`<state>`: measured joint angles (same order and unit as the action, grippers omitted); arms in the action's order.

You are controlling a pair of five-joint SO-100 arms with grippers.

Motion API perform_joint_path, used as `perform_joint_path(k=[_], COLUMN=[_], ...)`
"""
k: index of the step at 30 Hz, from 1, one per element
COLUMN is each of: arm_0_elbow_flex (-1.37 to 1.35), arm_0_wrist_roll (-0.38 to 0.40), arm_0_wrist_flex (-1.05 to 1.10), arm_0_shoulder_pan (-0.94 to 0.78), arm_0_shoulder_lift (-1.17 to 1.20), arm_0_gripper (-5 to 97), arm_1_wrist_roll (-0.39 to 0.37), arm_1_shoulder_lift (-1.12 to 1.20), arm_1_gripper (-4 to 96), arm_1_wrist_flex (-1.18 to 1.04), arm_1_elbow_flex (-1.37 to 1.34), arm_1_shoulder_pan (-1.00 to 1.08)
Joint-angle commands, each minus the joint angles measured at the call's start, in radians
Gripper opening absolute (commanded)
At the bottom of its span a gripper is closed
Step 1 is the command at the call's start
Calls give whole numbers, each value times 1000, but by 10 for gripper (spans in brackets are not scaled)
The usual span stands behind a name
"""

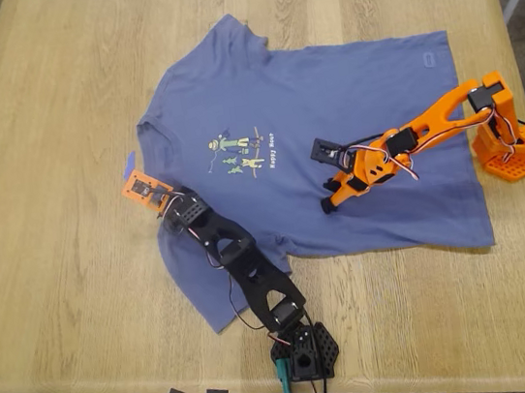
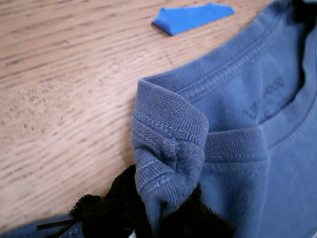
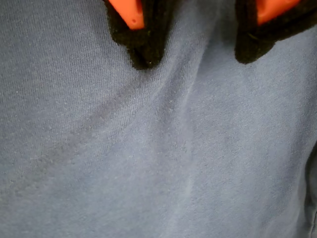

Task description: Fold a T-shirt

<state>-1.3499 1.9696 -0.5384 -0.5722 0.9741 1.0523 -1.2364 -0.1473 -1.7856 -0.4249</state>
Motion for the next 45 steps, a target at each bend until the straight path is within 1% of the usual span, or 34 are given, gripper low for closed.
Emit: perform_joint_path(k=[1, 4, 12, 16, 19, 22, 23, 24, 28, 34, 36, 45], arm_0_elbow_flex=[-63, -126, -331, -422, -488, -551, -571, -591, -655, -676, -673, -676], arm_0_wrist_roll=[12, 12, 12, 12, 12, 14, 14, 15, 18, 23, 25, 31], arm_0_wrist_flex=[-14, -14, 2, 2, 2, 2, 2, 2, -6, -14, -14, -12], arm_0_shoulder_pan=[58, 74, 117, 130, 141, 155, 161, 167, 195, 238, 250, 328], arm_0_shoulder_lift=[101, 175, 390, 491, 565, 640, 664, 690, 779, 876, 899, 997], arm_0_gripper=[18, 18, 19, 19, 19, 19, 19, 19, 19, 19, 19, 19], arm_1_wrist_roll=[-6, -6, 3, 34, 60, 83, 98, 106, 106, 117, 129, 141], arm_1_shoulder_lift=[6, 15, 18, 18, 18, 18, 18, 18, 6, -32, -34, -41], arm_1_gripper=[212, 184, 192, 194, 168, 92, 58, 2, 1, 1, 1, 0], arm_1_wrist_flex=[-49, -123, -321, -451, -540, -571, -583, -598, -632, -606, -615, -634], arm_1_elbow_flex=[37, 64, 100, 123, 138, 150, 156, 163, 172, 210, 276, 523], arm_1_shoulder_pan=[-75, -92, -107, -107, -104, -91, -83, -75, -44, 21, 40, 133])
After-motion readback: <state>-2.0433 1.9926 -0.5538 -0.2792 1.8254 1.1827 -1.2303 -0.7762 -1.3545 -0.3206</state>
